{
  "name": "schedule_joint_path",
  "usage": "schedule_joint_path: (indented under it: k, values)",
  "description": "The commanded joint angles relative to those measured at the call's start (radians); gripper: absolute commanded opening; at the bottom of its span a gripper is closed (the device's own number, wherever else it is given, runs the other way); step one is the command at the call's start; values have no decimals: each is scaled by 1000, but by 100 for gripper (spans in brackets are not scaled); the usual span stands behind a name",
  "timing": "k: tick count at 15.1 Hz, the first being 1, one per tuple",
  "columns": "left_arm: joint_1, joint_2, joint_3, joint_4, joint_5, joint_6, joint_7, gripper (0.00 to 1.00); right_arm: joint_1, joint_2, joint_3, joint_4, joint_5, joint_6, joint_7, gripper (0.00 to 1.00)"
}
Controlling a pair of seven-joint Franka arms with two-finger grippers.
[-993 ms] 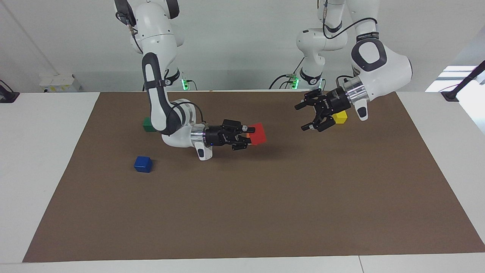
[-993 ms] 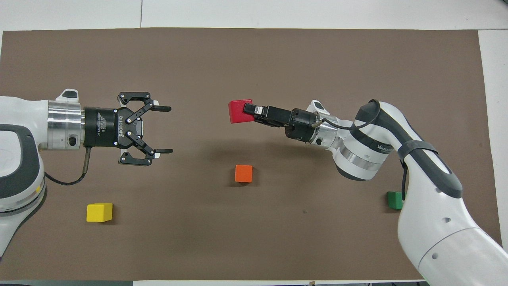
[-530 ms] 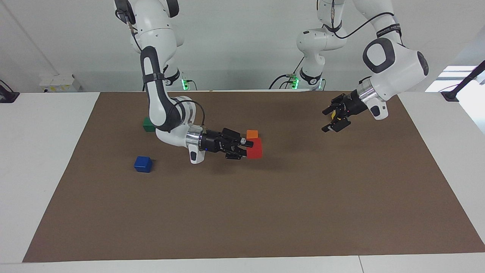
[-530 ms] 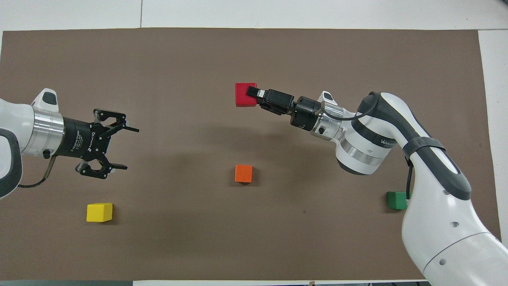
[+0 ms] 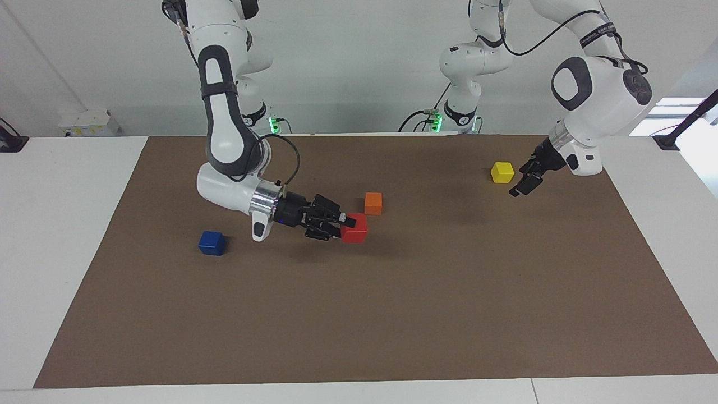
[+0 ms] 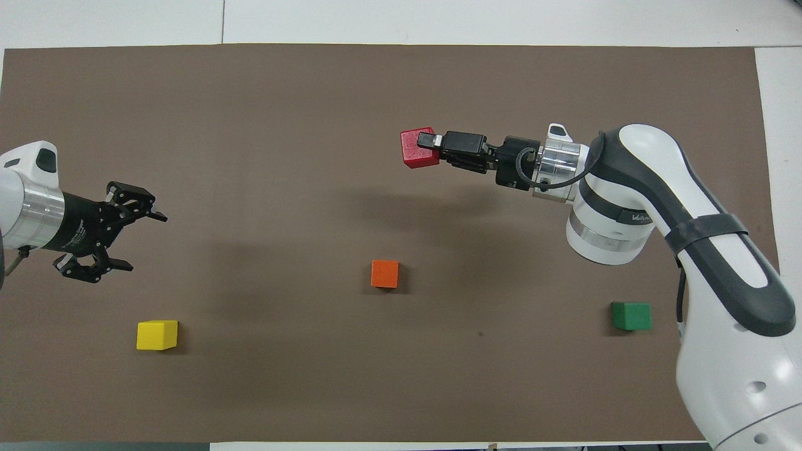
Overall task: Transfer red block to right arm and stack on blue block
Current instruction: 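Carry the red block with the right gripper over the blue block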
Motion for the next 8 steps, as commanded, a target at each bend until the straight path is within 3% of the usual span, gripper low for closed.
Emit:
schedule_joint_path:
  k: [1,5,8]
  values:
    - [-5,-11,-3,5,160,-10,166,100,-63,-69,4,9,-315,17,219,0]
    - [6,-5,8,9,180,-7,270,100,-109,-132,4,10,-723,-23,464,0]
    - [-13,36,11,56,176,-8,282,100,-153,-144,-14,58,-1092,-154,628,0]
